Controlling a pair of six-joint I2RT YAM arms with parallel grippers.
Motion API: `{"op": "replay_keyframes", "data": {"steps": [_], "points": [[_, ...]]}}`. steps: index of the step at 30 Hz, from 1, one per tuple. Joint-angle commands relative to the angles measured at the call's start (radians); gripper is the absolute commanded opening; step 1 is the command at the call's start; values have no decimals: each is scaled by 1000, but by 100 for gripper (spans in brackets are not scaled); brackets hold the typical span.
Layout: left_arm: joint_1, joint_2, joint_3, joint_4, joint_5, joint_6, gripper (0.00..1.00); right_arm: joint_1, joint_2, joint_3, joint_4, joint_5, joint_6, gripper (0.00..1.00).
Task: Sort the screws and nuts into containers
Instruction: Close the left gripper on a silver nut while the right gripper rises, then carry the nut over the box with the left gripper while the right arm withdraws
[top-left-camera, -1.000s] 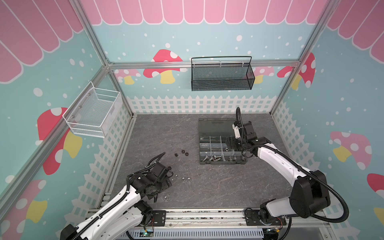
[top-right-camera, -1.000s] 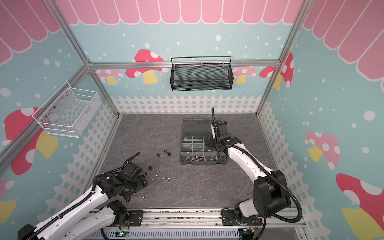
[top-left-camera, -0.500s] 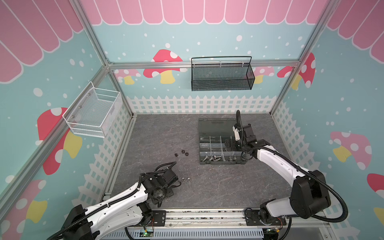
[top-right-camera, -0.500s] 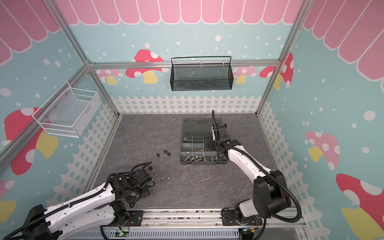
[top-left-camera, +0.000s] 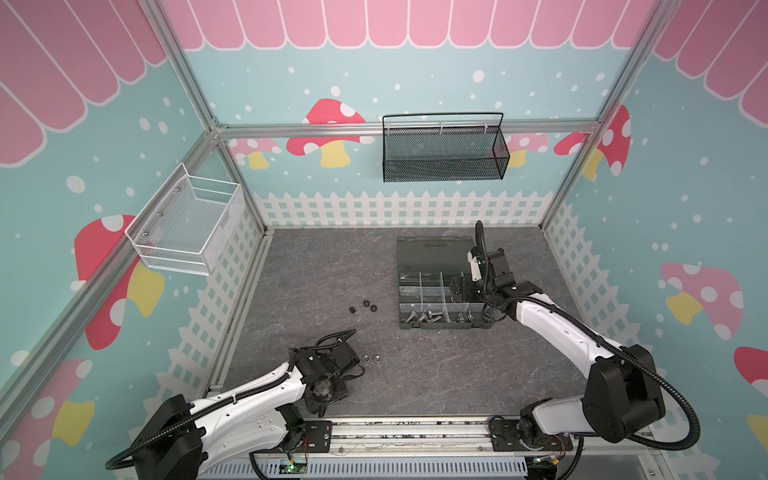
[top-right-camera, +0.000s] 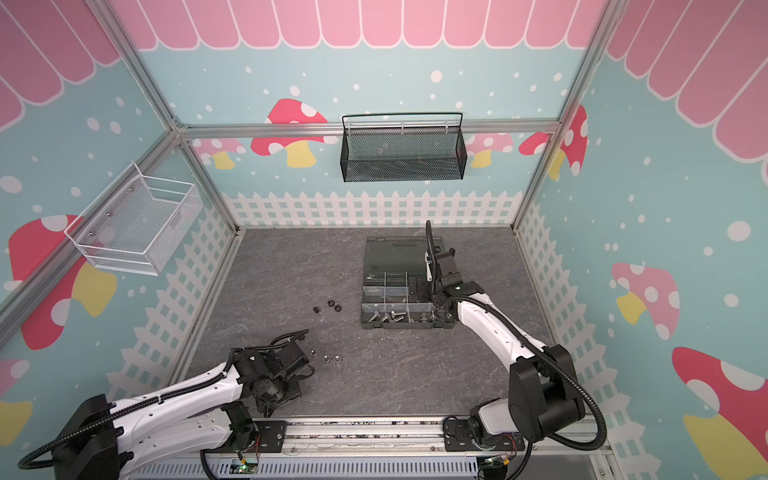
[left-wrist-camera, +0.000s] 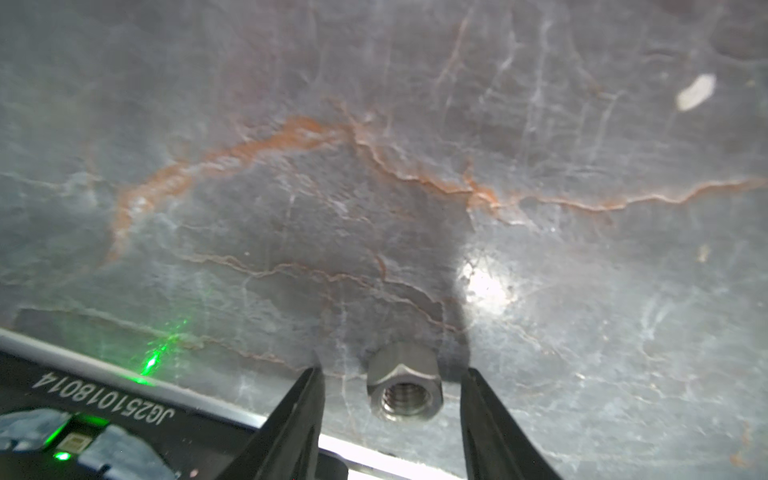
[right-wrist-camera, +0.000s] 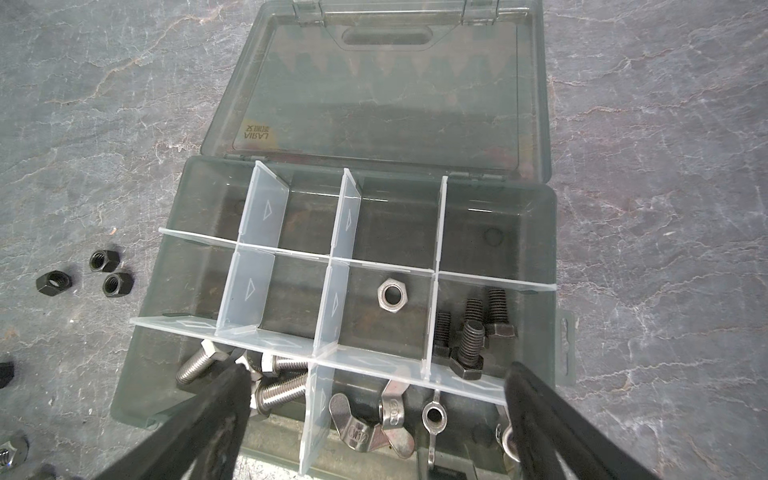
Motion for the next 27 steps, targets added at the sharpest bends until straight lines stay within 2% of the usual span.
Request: {"op": "replay_keyframes", "data": {"steps": [1,10,17,22,27], "points": [[10,28,14,15,-5,15,52,-5,-28,-11,8,-3,9,97],[26,109,46,16,12,60,45,-5,-35,-14,2,11,15,97],[26,103,40,17,37,60,36,-5,-40,-16,0,17,21,97],[26,103,50,35,23,68,33,-4,-47,-22,-1,42,39,97],[36,120,69,59,5,95,25,-5,-64,-29,3,79,56,97]]}}
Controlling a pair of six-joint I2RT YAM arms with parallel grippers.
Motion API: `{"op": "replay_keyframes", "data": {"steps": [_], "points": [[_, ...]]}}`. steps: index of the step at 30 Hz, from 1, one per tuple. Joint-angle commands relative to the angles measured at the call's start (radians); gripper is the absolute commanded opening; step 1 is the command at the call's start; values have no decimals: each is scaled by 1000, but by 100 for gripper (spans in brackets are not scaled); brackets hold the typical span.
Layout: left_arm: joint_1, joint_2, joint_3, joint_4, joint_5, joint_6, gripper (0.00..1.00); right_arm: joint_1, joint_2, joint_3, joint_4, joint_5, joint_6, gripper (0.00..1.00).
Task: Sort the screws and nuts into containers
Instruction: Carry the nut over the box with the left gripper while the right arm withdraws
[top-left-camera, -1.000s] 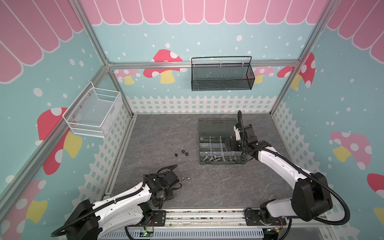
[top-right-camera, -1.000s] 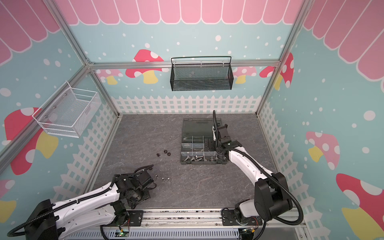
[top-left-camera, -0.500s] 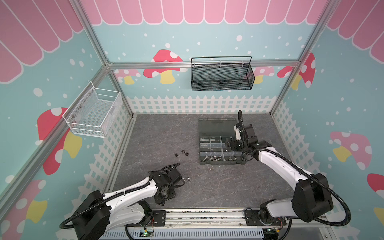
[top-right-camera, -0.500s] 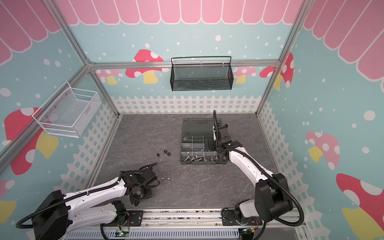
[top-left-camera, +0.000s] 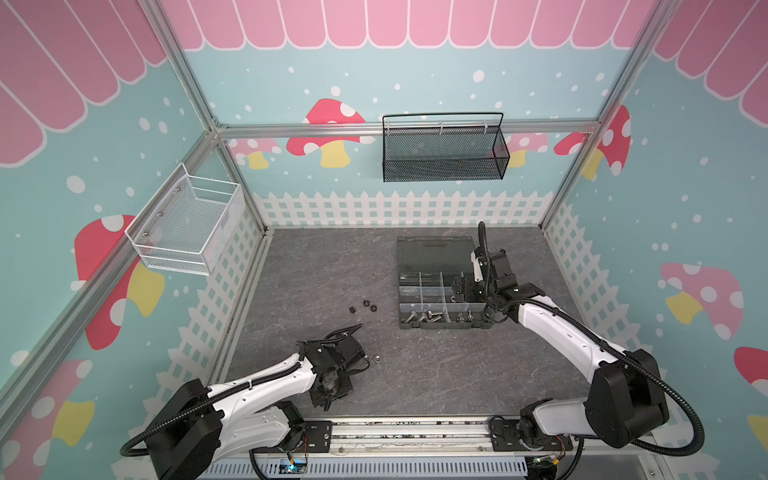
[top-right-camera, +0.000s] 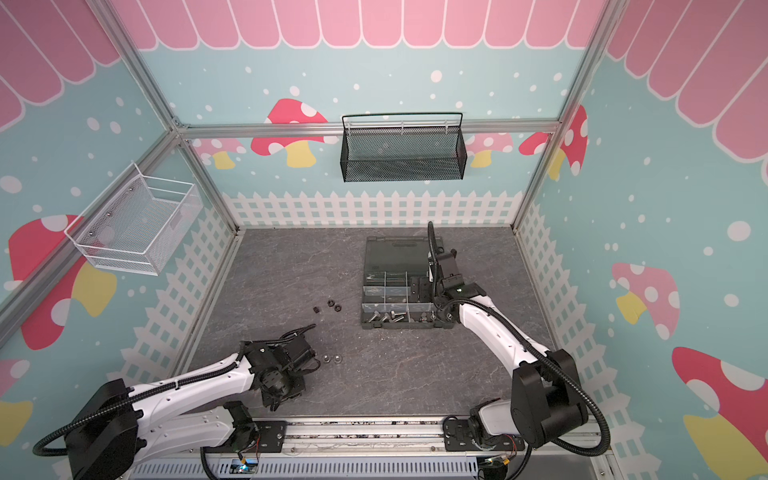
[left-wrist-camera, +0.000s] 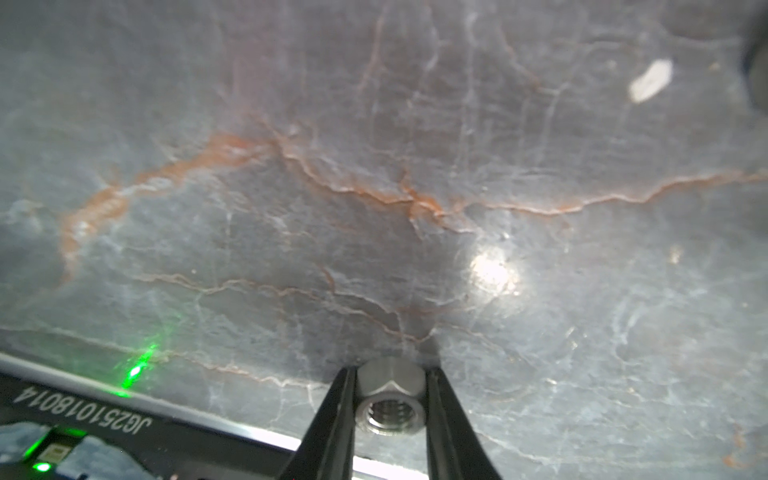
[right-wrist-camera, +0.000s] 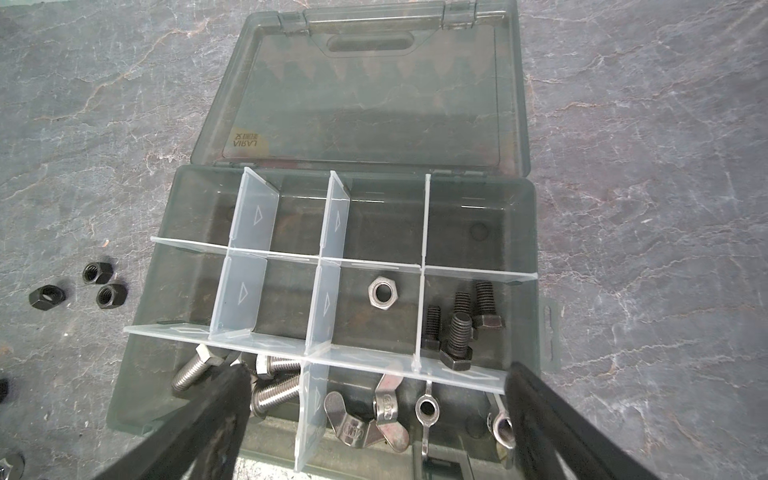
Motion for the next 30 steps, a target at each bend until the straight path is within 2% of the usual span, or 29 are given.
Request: {"op": "replay_keyframes", "data": {"steps": [1,9,18,23,30], "points": [[13,23,29,25,-29,25,24,-5,-31,-12,4,45,24,97],[22,90,157,27,-124,126,23,-5,-49,-52,3,103,80,97],[36,247,425,152,-254,311,22,-5,-137,-114,5,192,153,97],[36,376,612,218,-245,423,22,-5,-202,-161,-4,264,206,97],[32,595,854,319,-124,540,22,-5,-340,-249,-8,349,262,97]]}}
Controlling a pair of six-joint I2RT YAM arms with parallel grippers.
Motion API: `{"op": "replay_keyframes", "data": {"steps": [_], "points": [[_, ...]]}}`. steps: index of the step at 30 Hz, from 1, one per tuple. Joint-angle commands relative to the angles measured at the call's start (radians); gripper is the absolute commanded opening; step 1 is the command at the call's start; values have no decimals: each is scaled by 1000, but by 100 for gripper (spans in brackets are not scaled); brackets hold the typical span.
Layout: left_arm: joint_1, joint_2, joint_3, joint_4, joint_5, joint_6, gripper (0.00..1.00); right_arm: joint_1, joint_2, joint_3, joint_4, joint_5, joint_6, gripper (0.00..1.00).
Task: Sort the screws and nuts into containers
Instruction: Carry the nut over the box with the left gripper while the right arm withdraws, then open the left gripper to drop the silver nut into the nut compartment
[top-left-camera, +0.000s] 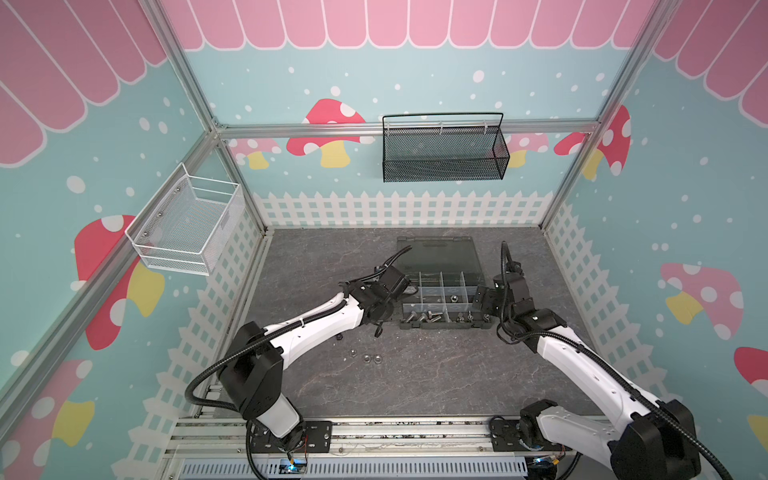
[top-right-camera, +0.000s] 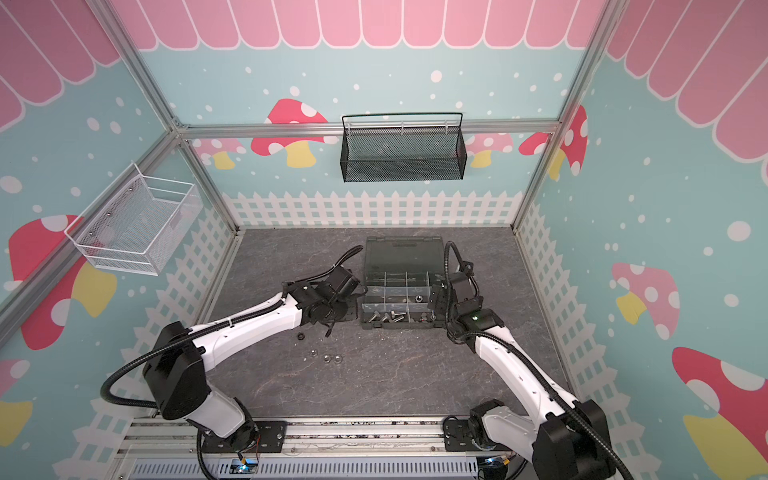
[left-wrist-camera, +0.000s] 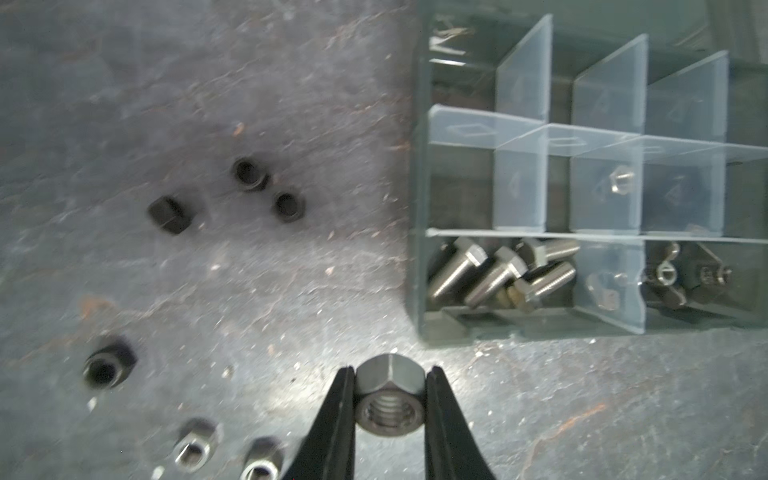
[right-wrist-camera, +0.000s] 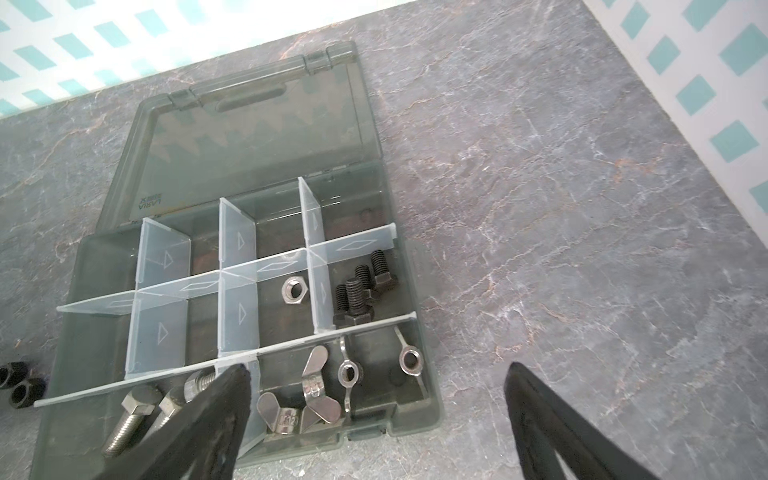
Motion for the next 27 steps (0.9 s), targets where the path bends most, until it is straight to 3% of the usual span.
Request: {"op": "replay_keyframes", "data": {"steps": [1,12,27], "points": [[-2,95,120,66,58,98,22,-5,-68,-37,-6,84,60,97],[-39,412,529,52,164,207,23,-5,-220,-109,13,158,85,97],[-83,672,835,-39,193,290,24,-5,-353,-190,82,162,121,97]]}}
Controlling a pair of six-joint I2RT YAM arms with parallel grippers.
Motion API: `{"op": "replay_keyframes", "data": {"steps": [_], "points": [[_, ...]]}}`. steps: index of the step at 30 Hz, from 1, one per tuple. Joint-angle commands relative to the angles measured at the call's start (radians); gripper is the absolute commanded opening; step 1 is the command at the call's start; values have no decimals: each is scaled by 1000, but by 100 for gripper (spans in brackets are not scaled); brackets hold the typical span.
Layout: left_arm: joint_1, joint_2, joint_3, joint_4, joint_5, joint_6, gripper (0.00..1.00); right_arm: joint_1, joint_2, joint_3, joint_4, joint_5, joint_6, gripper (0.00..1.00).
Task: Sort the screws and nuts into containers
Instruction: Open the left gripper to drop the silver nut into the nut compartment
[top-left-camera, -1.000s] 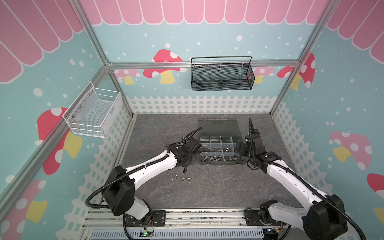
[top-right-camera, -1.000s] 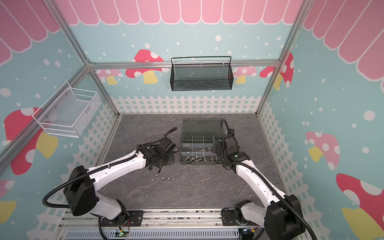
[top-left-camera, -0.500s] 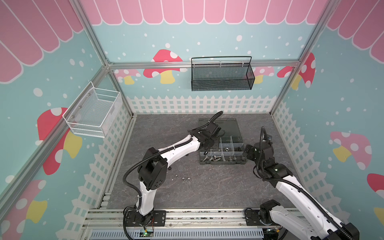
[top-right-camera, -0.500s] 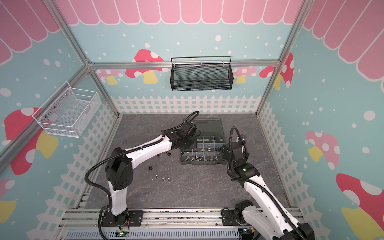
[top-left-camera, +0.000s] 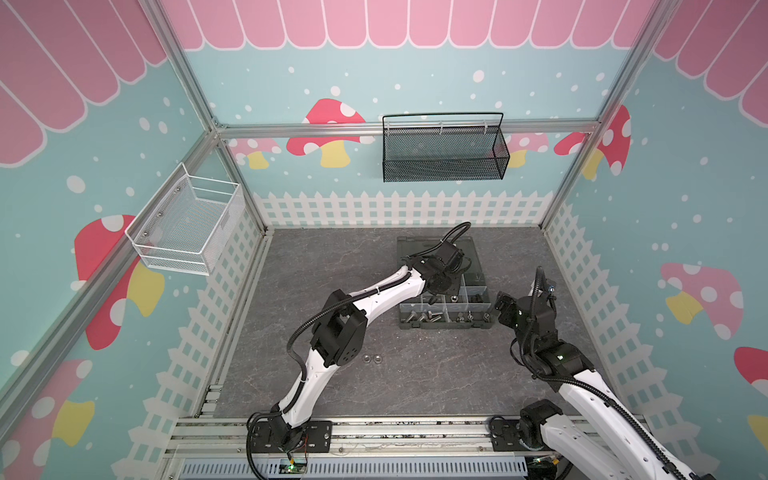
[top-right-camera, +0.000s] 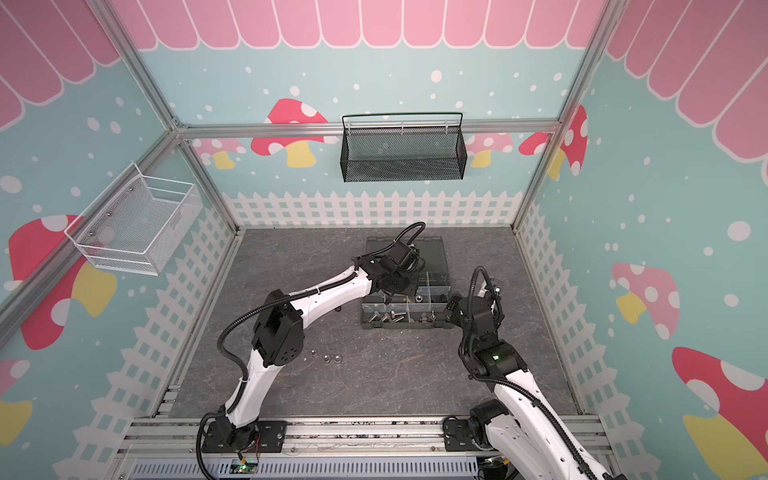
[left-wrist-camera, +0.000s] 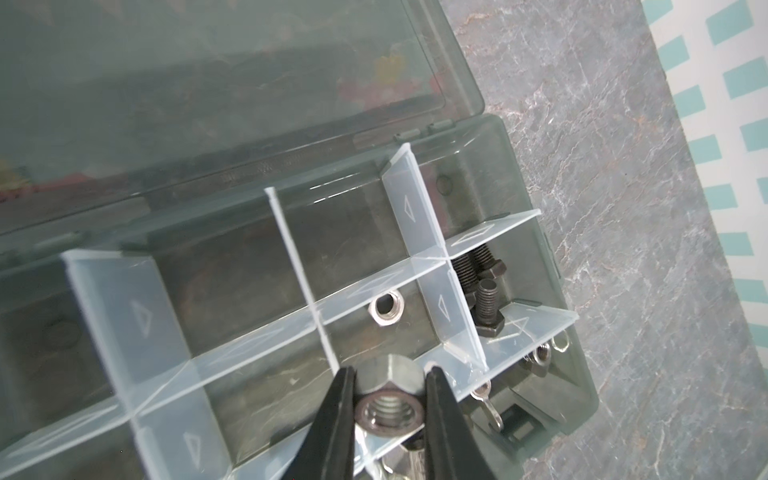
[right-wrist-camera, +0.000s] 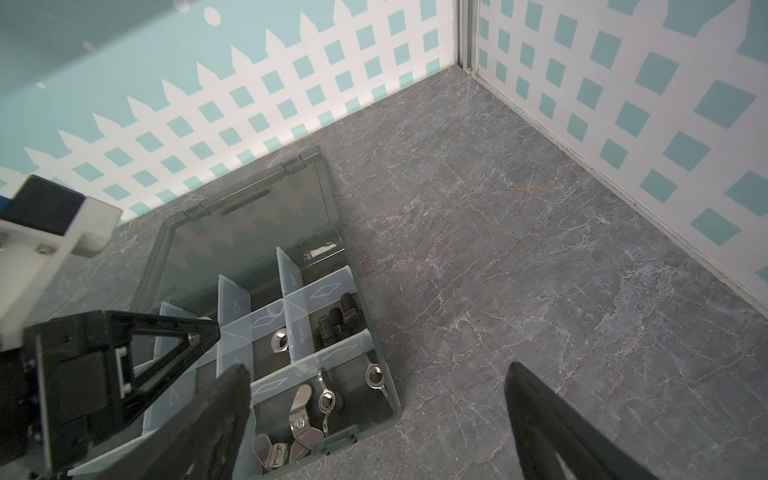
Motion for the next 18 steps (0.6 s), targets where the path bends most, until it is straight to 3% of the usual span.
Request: {"op": "replay_keyframes", "data": {"steps": [1,18], "points": [[-20,45,72,-54,7,45,24,-5,-24,-18,22,23,33,97],[-41,146,156,-118,28,57,33,-5,-5,-23,30,8,43,97]]}}
